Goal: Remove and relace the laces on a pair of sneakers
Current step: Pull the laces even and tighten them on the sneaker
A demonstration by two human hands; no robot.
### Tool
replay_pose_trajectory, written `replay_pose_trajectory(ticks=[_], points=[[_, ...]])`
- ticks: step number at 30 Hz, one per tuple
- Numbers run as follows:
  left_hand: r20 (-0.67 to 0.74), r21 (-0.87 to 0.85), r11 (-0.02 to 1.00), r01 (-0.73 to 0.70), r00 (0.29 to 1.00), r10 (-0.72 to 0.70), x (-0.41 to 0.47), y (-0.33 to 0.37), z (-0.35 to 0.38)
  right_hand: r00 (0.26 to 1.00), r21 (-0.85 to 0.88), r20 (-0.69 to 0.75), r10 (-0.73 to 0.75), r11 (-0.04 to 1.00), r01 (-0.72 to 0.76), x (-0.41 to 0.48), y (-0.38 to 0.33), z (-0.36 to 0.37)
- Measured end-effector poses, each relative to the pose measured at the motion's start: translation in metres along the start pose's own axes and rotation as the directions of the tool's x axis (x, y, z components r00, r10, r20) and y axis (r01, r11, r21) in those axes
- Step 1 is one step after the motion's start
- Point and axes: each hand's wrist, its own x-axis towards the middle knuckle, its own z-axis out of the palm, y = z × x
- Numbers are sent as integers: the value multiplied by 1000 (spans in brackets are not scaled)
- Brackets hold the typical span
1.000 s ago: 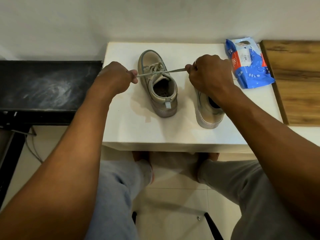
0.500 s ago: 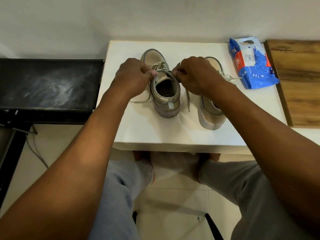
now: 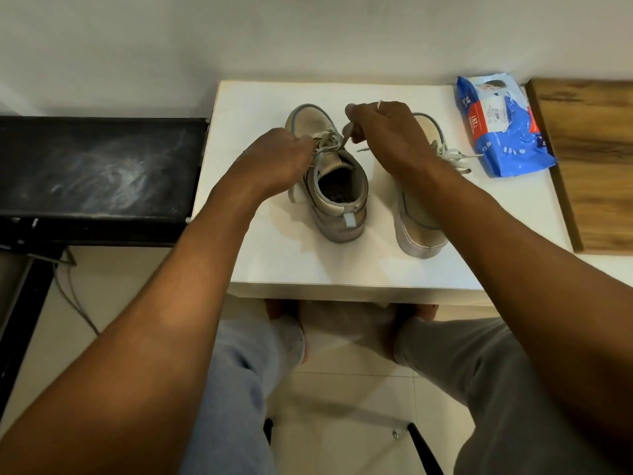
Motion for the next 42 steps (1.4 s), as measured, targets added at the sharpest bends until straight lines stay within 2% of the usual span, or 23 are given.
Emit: replay_pose_trajectory(ticks=[3, 7, 11, 15, 18, 21, 26, 28, 33, 38, 42], points=[[-108, -149, 989, -26, 994, 10, 2, -4, 0, 997, 201, 60, 47, 978, -58, -2, -1, 6], [-250, -344, 935, -89, 968, 0, 2, -3, -3, 994, 320, 103, 35, 945, -66, -2, -1, 9], [-186, -513, 842, -168, 979, 82, 6, -5, -3, 995, 347, 101, 12, 937, -47, -2, 0, 10], [-163, -423, 871, -251, 966, 199, 11, -11, 3, 997, 301, 80, -9, 954, -16, 0, 2, 10], [-178, -337, 897, -288, 954, 240, 12, -15, 5, 985, 265, 128, -118, 961, 81, 0, 4, 9], [-186, -294, 907, -301, 949, 255, 12, -15, 5, 976, 146, 90, -197, 972, 183, -1, 6, 9], [-210, -243, 905, -349, 930, 302, 7, -9, 6, 991, 170, -32, -128, 977, 132, 3, 9, 10], [-233, -232, 906, -354, 925, 302, 7, -6, 6, 989, 137, -40, -141, 980, 145, 4, 9, 9], [-323, -155, 934, -322, 910, 261, 15, -8, 9, 975, -6, 25, -221, 975, 221, 4, 6, 9], [-334, -76, 933, -351, 891, 308, 16, -9, 10, 939, -87, 242, -245, 958, 272, -2, -2, 1], [-349, -29, 922, -385, 869, 352, 12, -7, 9, 938, -143, 201, -284, 938, 315, -2, -2, 0]])
